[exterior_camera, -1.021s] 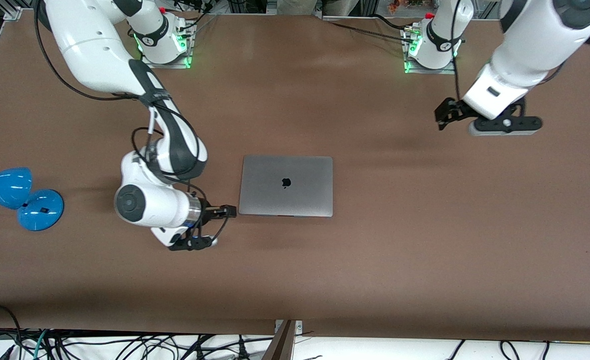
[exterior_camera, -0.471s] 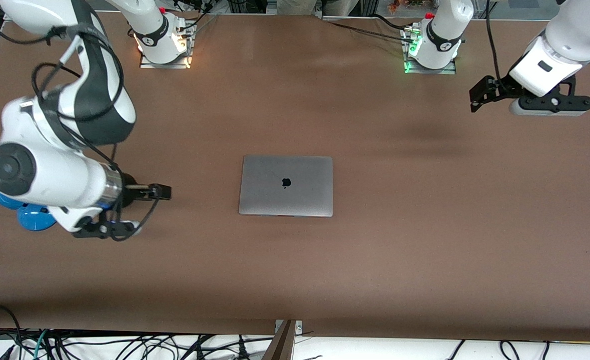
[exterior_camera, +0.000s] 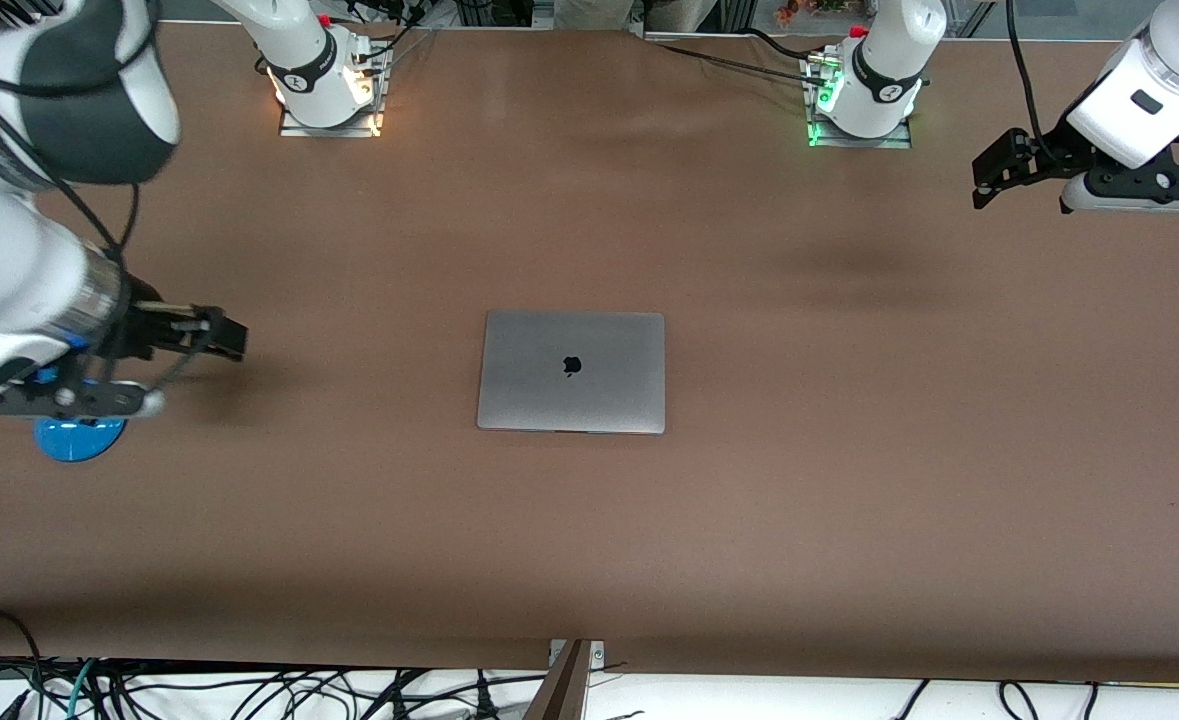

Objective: Close laptop with both arms from behind

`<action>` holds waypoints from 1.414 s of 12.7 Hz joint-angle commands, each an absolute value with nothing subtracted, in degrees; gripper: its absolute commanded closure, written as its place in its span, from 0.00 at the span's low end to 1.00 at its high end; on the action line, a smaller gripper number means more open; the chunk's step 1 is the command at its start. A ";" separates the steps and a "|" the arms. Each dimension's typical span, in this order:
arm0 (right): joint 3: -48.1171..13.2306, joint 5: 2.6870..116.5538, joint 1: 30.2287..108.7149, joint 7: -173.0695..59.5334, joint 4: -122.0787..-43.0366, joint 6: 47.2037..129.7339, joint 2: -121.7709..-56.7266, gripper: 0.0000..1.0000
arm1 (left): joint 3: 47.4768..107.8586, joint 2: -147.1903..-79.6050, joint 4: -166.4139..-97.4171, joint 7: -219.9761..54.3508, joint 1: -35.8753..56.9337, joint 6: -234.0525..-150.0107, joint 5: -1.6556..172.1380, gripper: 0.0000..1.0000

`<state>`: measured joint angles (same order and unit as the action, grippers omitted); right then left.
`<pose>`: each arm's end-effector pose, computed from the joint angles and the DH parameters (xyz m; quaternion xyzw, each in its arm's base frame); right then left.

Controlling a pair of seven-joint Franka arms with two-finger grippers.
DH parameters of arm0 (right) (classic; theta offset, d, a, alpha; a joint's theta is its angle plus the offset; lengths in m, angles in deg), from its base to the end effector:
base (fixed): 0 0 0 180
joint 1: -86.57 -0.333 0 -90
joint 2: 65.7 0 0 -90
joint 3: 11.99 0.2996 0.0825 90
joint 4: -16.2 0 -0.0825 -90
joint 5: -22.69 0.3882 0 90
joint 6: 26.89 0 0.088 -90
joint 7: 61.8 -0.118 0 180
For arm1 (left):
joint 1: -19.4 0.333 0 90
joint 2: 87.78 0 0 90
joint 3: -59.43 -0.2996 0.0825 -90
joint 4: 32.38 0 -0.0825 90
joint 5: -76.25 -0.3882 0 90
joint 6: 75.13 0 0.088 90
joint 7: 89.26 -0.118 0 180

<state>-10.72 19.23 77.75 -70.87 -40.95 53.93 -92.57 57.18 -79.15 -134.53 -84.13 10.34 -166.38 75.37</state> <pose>0.6594 0.1054 0.5629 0.9993 0.0039 -0.0234 0.0292 0.5092 -0.0578 0.5786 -0.9997 0.0153 0.0193 0.0068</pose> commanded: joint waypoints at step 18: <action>-11.38 23.04 86.66 -59.51 -42.16 45.27 -87.93 0.00 | 56.88 -86.02 -128.18 -85.05 9.74 -165.57 75.90 0.00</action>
